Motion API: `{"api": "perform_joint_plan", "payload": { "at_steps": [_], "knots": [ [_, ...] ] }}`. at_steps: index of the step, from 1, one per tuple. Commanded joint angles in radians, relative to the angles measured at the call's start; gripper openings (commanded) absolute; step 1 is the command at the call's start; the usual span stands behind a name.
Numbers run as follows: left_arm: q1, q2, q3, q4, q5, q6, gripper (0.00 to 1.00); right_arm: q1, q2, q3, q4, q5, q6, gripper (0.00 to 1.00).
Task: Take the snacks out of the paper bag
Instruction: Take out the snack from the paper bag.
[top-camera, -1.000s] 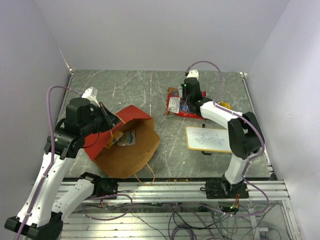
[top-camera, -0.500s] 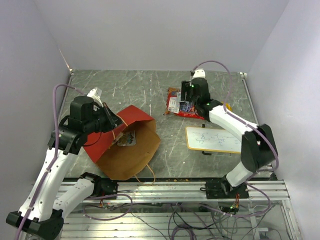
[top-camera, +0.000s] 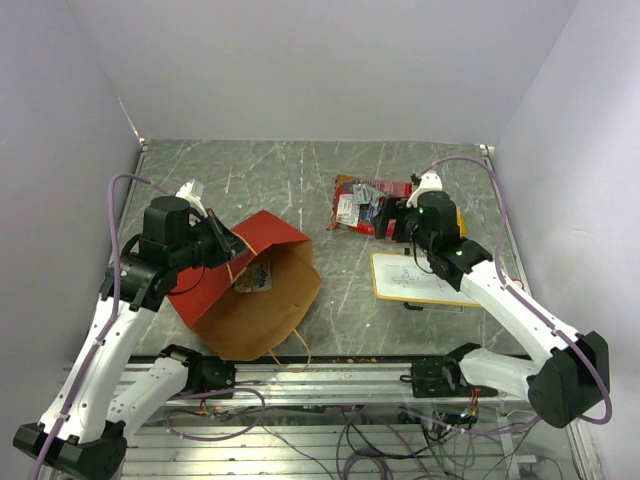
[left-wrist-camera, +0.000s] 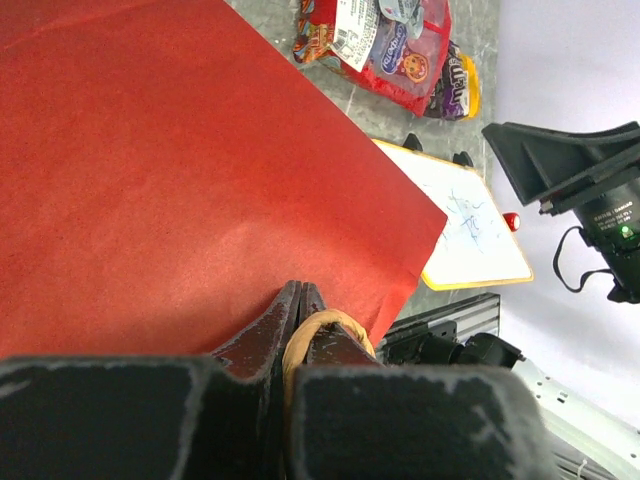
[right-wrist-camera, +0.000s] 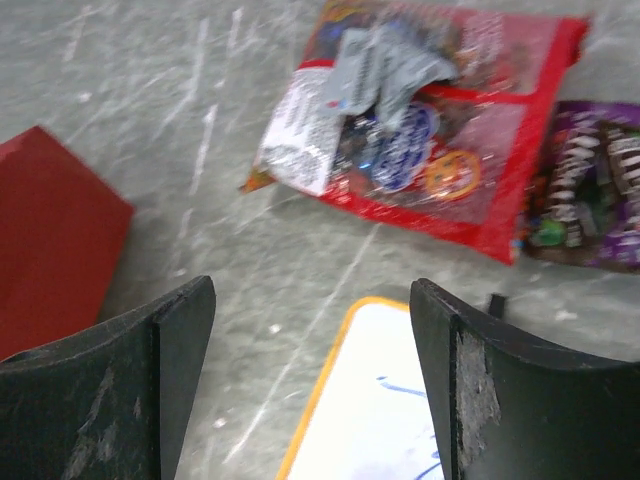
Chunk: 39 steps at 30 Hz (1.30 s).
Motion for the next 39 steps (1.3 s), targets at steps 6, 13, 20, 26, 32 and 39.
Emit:
{"api": "perform_joint_plan", "payload": {
  "at_steps": [6, 13, 20, 26, 32, 39],
  "knots": [
    [-0.002, -0.003, -0.01, 0.05, 0.002, -0.019, 0.07, 0.255, 0.049, 0.166, -0.088, -0.06, 0.055, 0.78],
    [-0.001, 0.009, 0.019, 0.022, -0.005, 0.013, 0.07, 0.524, 0.149, 0.319, -0.039, -0.17, -0.232, 0.79],
    [-0.001, -0.005, 0.016, 0.024, 0.016, 0.002, 0.07, 0.719, 0.049, 0.008, 0.345, -0.335, -0.57, 0.74],
    [-0.001, 0.001, 0.04, 0.01, 0.027, 0.007, 0.07, 0.78, 0.111, -0.072, 0.469, -0.372, -0.759, 0.72],
    [-0.001, 0.006, 0.062, 0.0, 0.036, 0.013, 0.07, 0.816, 0.26, -0.034, 0.504, -0.356, -1.085, 0.71],
    [-0.001, 0.021, 0.101, -0.029, 0.05, 0.027, 0.07, 0.814, 0.496, 0.101, 0.512, -0.416, -1.375, 0.71]
  ]
}}
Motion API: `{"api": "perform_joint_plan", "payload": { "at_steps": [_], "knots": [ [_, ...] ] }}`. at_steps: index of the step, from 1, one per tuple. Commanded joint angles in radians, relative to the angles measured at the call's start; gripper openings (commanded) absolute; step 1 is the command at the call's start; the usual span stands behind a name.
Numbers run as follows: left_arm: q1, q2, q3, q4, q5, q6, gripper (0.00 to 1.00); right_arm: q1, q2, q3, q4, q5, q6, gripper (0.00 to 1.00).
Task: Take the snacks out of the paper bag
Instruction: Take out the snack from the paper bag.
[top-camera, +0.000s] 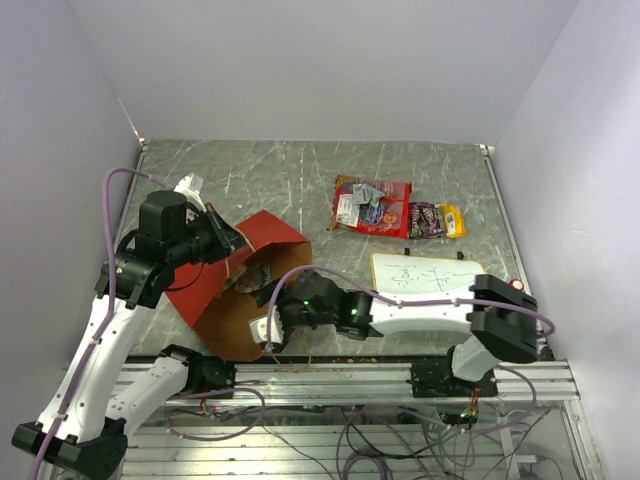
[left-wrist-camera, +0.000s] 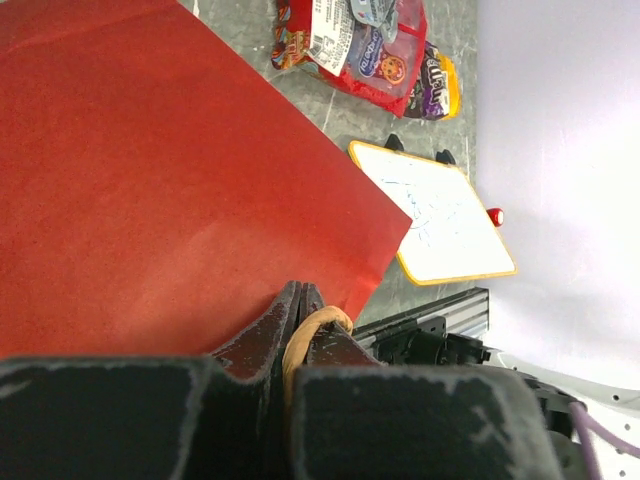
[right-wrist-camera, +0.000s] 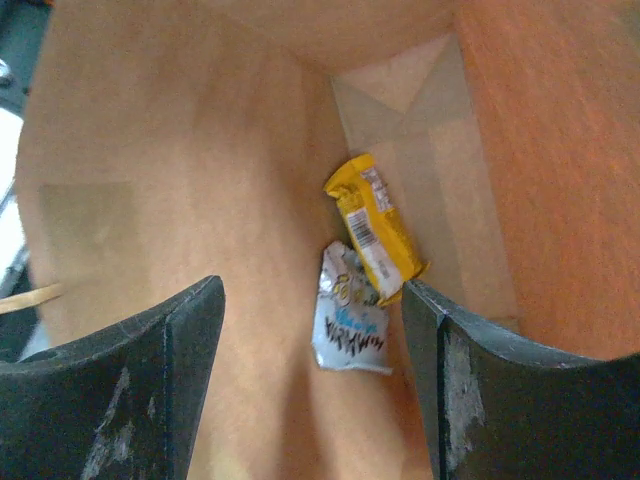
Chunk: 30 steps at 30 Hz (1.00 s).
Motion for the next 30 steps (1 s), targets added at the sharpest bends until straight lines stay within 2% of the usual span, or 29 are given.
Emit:
{"api": "perform_joint_plan", "payload": {
  "at_steps": [1, 10, 18, 30],
  "knots": [
    [-0.001, 0.006, 0.053, -0.02, 0.032, 0.023, 0.07, -0.001, 0.127, 0.107, 0.05, -0.043, -0.252, 0.71],
    [-0.001, 0.022, 0.075, -0.013, 0.032, -0.008, 0.07, -0.052, 0.376, 0.273, 0.117, -0.084, -0.328, 0.71],
    [-0.001, 0.049, 0.101, 0.0, 0.043, -0.014, 0.07, -0.12, 0.496, 0.356, 0.107, -0.135, -0.332, 0.69],
    [-0.002, 0.086, 0.109, 0.03, 0.088, -0.012, 0.07, -0.118, 0.644, 0.471, 0.108, -0.032, -0.309, 0.66]
  ]
}}
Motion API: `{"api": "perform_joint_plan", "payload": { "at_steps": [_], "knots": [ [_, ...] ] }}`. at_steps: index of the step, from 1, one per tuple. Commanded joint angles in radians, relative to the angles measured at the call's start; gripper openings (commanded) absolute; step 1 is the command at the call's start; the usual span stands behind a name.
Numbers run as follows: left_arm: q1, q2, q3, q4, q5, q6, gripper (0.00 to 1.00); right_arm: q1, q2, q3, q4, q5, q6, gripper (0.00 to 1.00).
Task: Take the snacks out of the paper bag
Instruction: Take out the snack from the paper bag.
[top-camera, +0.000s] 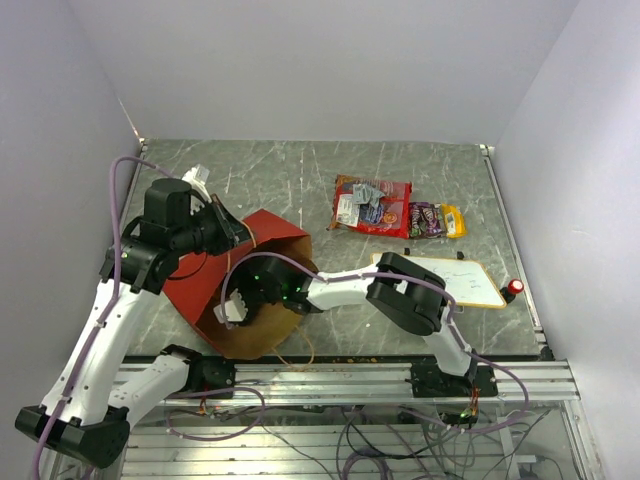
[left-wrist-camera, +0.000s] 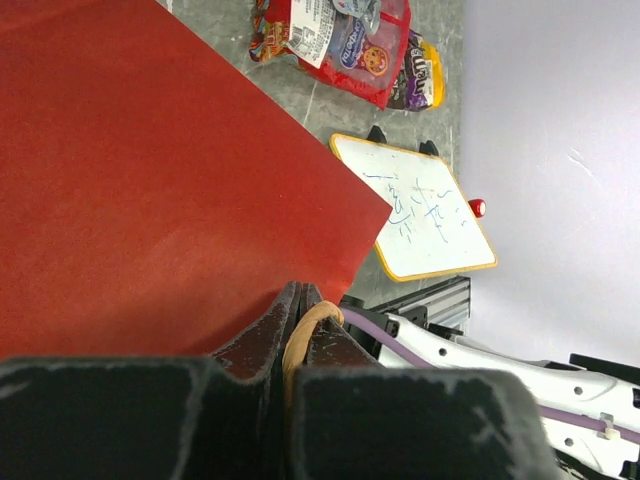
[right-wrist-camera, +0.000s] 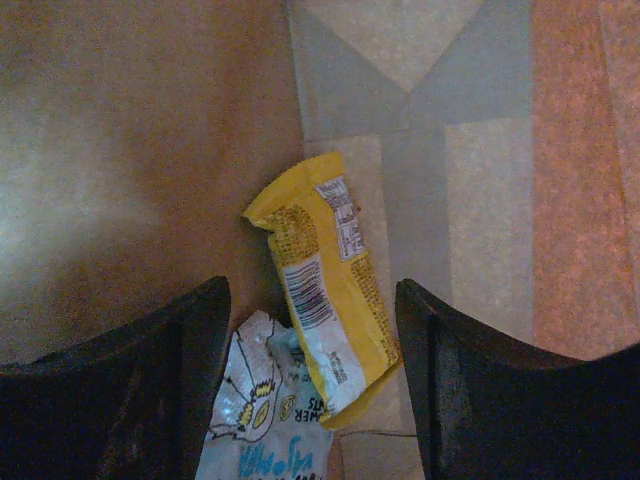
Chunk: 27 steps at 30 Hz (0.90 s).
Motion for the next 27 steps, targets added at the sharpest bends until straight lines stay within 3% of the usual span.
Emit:
{"api": "perform_joint_plan", "payload": {
  "at_steps": [1, 14, 27],
  "knots": [
    [-0.001, 0.005, 0.04, 0.035, 0.044, 0.004, 0.07, 0.004, 0.057, 0.058, 0.029, 0.064, 0.004, 0.66],
    [-0.002, -0.02, 0.031, -0.013, 0.063, 0.025, 0.07, 0.004, 0.18, 0.186, 0.039, 0.129, -0.031, 0.61],
    [-0.001, -0.046, 0.038, -0.06, 0.013, 0.025, 0.07, 0.006, 0.163, 0.177, 0.055, 0.14, -0.012, 0.24]
  ]
}}
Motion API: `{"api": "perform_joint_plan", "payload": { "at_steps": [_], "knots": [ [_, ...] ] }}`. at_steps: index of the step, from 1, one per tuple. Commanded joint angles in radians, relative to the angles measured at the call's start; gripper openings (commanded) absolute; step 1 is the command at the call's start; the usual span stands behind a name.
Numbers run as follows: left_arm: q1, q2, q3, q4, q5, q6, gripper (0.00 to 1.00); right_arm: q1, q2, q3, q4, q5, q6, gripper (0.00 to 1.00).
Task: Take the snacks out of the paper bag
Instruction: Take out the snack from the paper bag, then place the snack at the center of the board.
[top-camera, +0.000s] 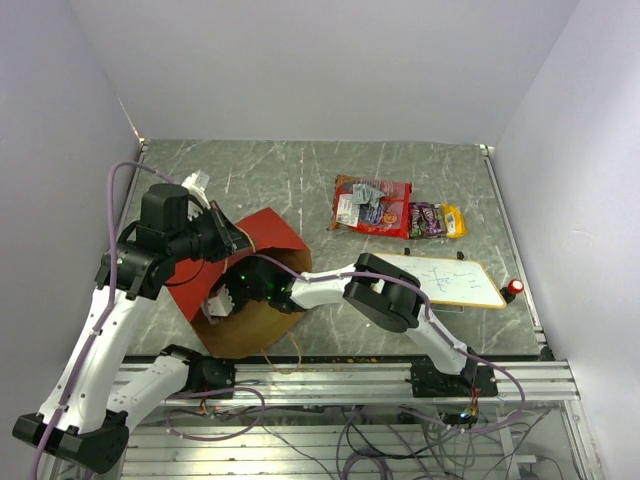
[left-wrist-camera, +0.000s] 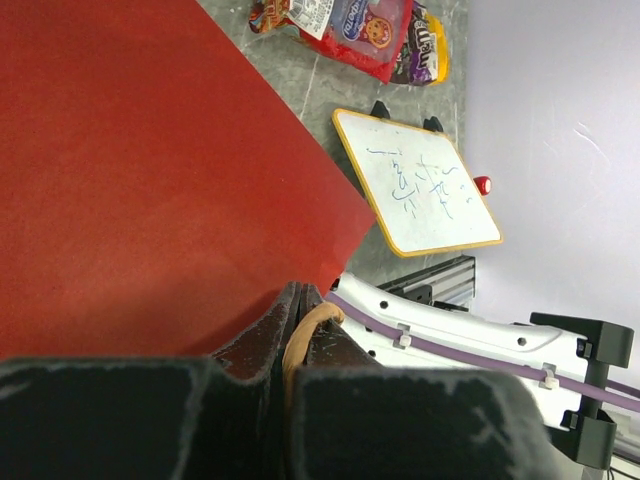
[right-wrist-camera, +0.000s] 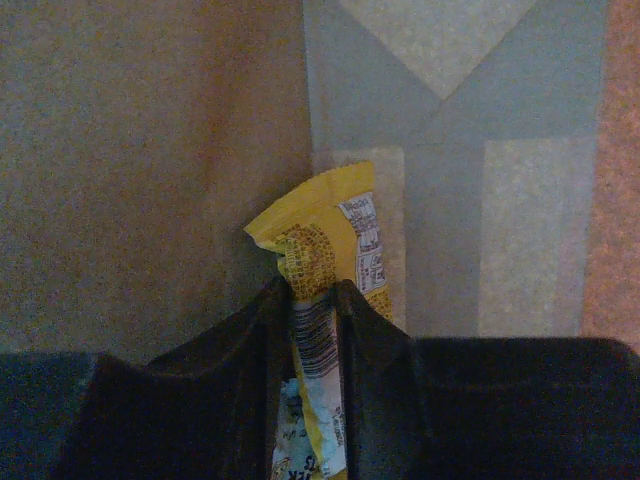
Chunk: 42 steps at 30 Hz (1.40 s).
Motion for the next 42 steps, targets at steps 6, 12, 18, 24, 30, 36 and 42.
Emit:
{"api": "perform_joint_plan", "payload": {
  "at_steps": [6, 12, 18, 24, 30, 36, 42],
  "knots": [
    [-0.001, -0.027, 0.019, 0.022, -0.057, -0.01, 0.07, 0.008, -0.141, -0.084, -0.005, -0.025, 0.036, 0.11],
    [-0.001, -0.019, 0.009, 0.062, -0.073, -0.017, 0.07, 0.027, -0.29, -0.213, -0.047, -0.046, 0.095, 0.02],
    [-0.001, -0.032, -0.045, 0.125, -0.073, -0.035, 0.07, 0.081, -0.498, -0.349, -0.156, -0.079, 0.236, 0.0],
    [0.0, -0.048, -0.093, 0.139, -0.085, -0.025, 0.07, 0.192, -0.783, -0.515, -0.322, 0.016, 0.421, 0.0],
    [-0.002, -0.054, -0.136, 0.186, -0.068, -0.026, 0.07, 0.281, -1.038, -0.533, -0.516, 0.298, 0.634, 0.0],
    [-0.001, -0.042, -0.137, 0.187, -0.051, -0.003, 0.07, 0.286, -1.193, -0.429, -0.605, 0.675, 0.617, 0.0],
    [-0.001, -0.03, -0.105, 0.157, -0.045, 0.039, 0.07, 0.178, -1.26, -0.507, -0.248, 0.921, 0.344, 0.0]
  ]
}}
